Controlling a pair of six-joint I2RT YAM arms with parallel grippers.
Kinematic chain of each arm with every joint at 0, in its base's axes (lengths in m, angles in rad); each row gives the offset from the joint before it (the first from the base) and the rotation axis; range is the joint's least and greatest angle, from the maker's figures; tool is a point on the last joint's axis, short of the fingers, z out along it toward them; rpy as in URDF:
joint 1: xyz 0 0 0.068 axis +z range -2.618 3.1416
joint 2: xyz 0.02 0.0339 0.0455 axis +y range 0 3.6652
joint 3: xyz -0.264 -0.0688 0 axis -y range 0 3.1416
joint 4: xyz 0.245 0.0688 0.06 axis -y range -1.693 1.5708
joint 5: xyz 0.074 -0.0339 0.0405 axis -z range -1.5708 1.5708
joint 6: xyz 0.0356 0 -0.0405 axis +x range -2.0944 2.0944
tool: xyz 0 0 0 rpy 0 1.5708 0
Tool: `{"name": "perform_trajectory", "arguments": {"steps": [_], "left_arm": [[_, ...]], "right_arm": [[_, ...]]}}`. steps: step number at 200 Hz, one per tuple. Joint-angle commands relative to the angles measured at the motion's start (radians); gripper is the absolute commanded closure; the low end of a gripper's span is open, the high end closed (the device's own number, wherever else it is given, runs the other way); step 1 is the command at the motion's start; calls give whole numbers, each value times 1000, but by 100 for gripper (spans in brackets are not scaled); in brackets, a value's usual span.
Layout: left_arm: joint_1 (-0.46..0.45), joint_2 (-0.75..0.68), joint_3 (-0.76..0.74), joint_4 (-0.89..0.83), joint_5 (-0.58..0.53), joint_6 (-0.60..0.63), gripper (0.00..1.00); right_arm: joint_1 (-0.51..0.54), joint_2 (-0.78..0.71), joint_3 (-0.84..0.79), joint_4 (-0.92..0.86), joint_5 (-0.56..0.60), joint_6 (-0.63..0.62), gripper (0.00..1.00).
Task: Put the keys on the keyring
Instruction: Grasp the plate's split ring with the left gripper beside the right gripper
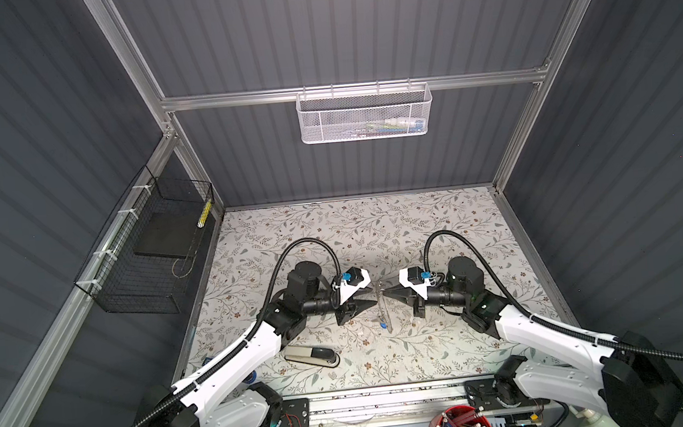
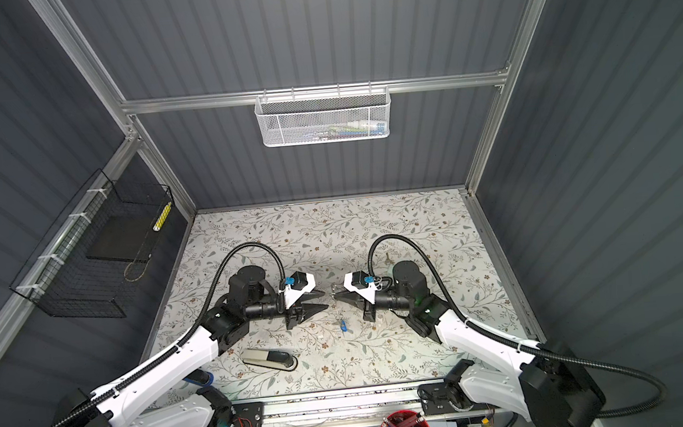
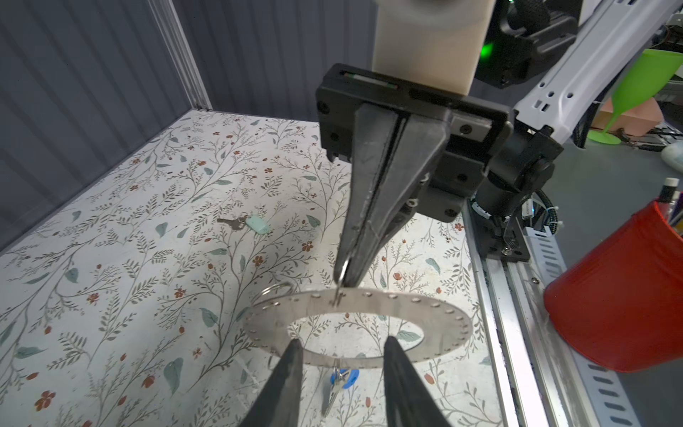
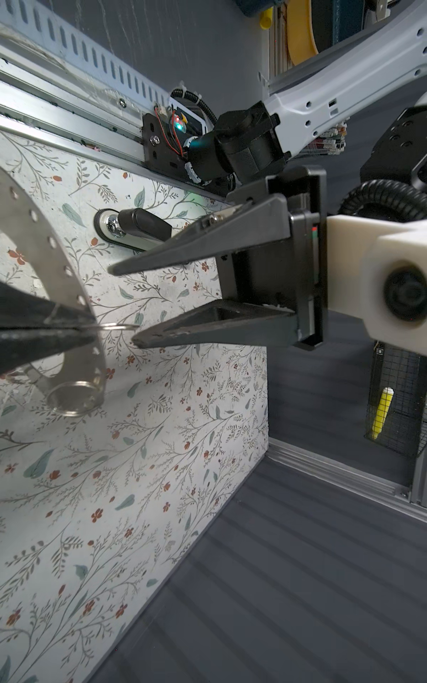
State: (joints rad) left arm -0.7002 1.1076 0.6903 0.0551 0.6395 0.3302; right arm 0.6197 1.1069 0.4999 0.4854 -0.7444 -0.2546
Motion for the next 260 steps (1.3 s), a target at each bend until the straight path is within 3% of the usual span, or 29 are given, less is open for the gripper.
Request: {"name": "perform_trajectory", "arguments": {"steps": [1,49,92,148,208,241,252,260], "left_arm": [[-25,5,42,31,-15,24,62],[-33,-10,31,47,-62,19,64],[-34,-24,15,69,-80,13,74],[-36,-9,22,70,-34,4,86],[-42,18,46,48,3,16,88],[-46,23,59,48,12,29,100],[-48,24,64,46,13,38,100],[-48,24,68,42,13,49,100]], "right_arm": [[-2,2,-3,60,-43,21,100],[-3,-7,-15,50,-52,8,100],[-2,-9,-18,38,-65,-11,100],[-2,-10,-11,33,-67,-18,100],[-1,-13,-6,32,-69,-23,100],[0,-20,-3,30,-66,-28,100],[0,-25,-3,25,-58,-32,100],[0,-32,-3,12,-46,-42,95]]}}
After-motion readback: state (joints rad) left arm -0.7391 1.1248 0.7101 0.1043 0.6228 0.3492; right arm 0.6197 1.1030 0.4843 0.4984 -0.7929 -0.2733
